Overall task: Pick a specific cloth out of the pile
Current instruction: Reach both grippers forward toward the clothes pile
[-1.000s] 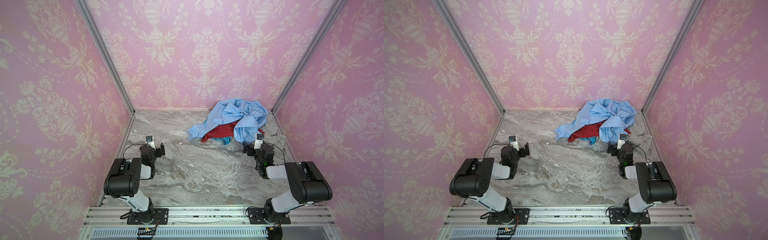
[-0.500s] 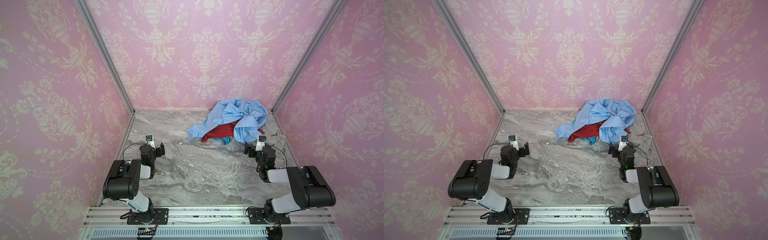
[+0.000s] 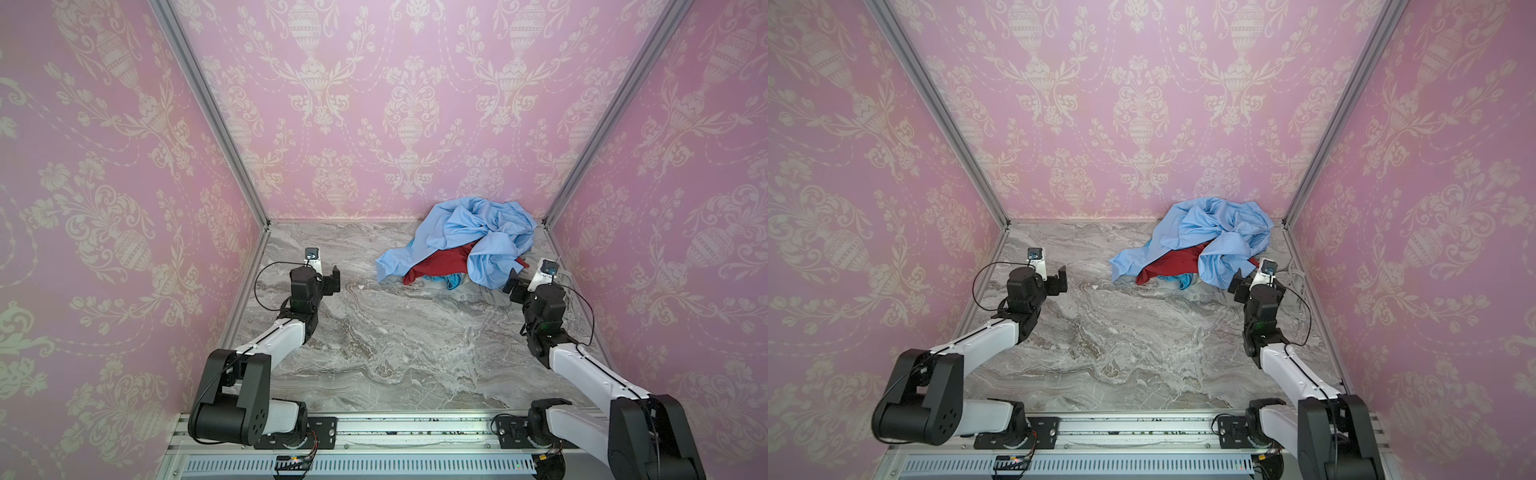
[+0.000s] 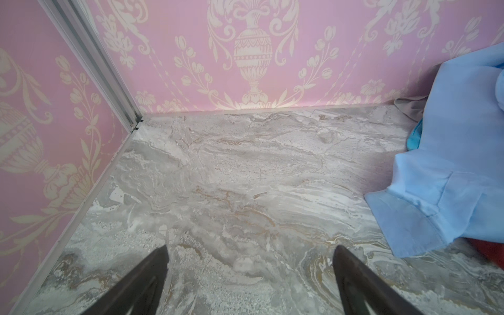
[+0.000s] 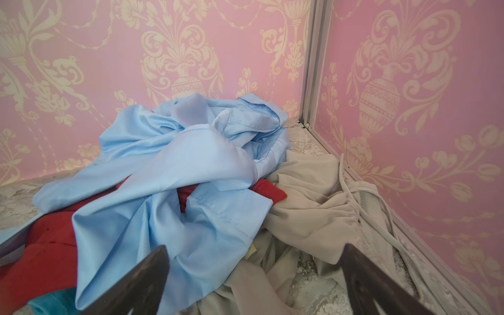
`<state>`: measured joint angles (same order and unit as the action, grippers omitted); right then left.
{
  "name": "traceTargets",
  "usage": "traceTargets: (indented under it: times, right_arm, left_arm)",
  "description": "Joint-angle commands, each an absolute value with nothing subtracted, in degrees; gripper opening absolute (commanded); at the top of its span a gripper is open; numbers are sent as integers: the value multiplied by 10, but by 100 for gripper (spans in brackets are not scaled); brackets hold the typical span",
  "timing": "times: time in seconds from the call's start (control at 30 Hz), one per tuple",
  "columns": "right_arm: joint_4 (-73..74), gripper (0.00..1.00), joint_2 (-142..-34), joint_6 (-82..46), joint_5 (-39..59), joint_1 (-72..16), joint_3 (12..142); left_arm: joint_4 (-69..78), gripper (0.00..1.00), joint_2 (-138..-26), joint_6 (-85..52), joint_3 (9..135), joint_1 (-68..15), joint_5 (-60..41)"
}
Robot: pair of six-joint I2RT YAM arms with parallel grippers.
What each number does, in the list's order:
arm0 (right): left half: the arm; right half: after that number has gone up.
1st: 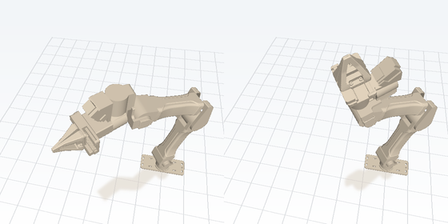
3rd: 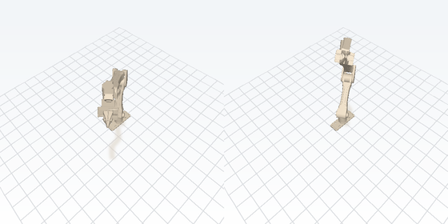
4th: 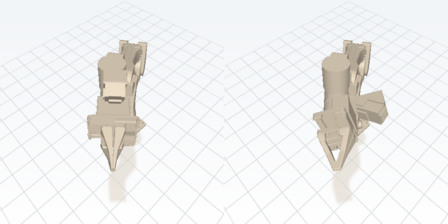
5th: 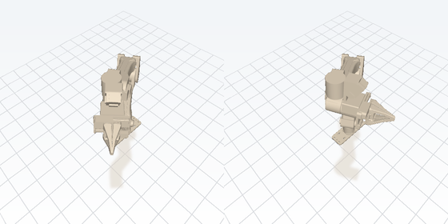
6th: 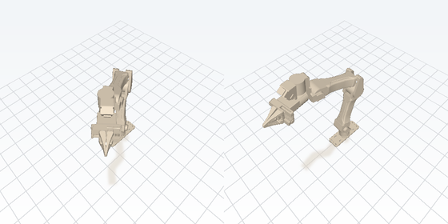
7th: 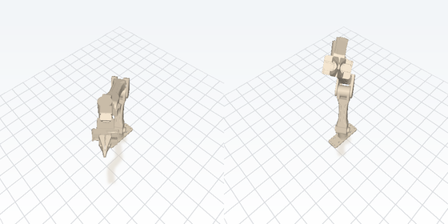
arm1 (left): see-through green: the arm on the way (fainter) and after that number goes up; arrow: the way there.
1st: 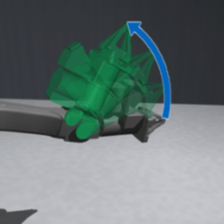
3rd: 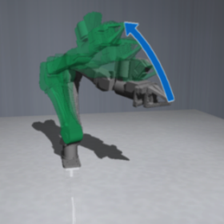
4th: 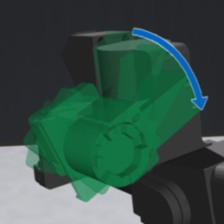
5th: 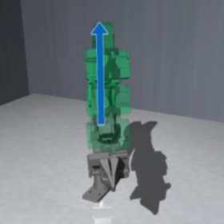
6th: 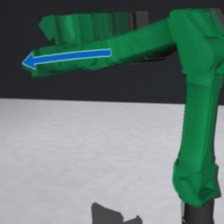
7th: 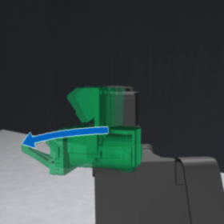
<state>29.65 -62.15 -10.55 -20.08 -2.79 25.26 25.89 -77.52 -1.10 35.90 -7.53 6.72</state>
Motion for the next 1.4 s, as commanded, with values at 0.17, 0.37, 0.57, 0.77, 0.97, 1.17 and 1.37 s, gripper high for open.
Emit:
traceTargets:
  times: [0.17,0.37,0.57,0.77,0.97,1.17,1.37]
  right_arm:
    - [86,94,-571,-201,-175,-48,321]
    - [-11,89,-562,-225,-121,-71,353]
    - [-52,87,-555,-242,-77,-87,356]
    - [-84,87,-599,-259,-33,-90,378]
    - [-71,78,-644,-260,11,-102,390]
    - [-49,74,-703,-231,24,-153,417]
    - [-2,71,-755,-230,25,-180,422]
  left_arm:
    - [83,94,-744,-22,440,-202,98]
    - [-2,93,-748,-23,484,-256,38]
    - [-83,91,-759,-52,530,-289,-23]
    - [-146,91,-773,-43,575,-340,-76]
    - [-193,90,-781,-23,609,-381,-107]
    - [-186,89,-796,-14,607,-381,-123]
    - [-204,89,-800,0,609,-386,-122]
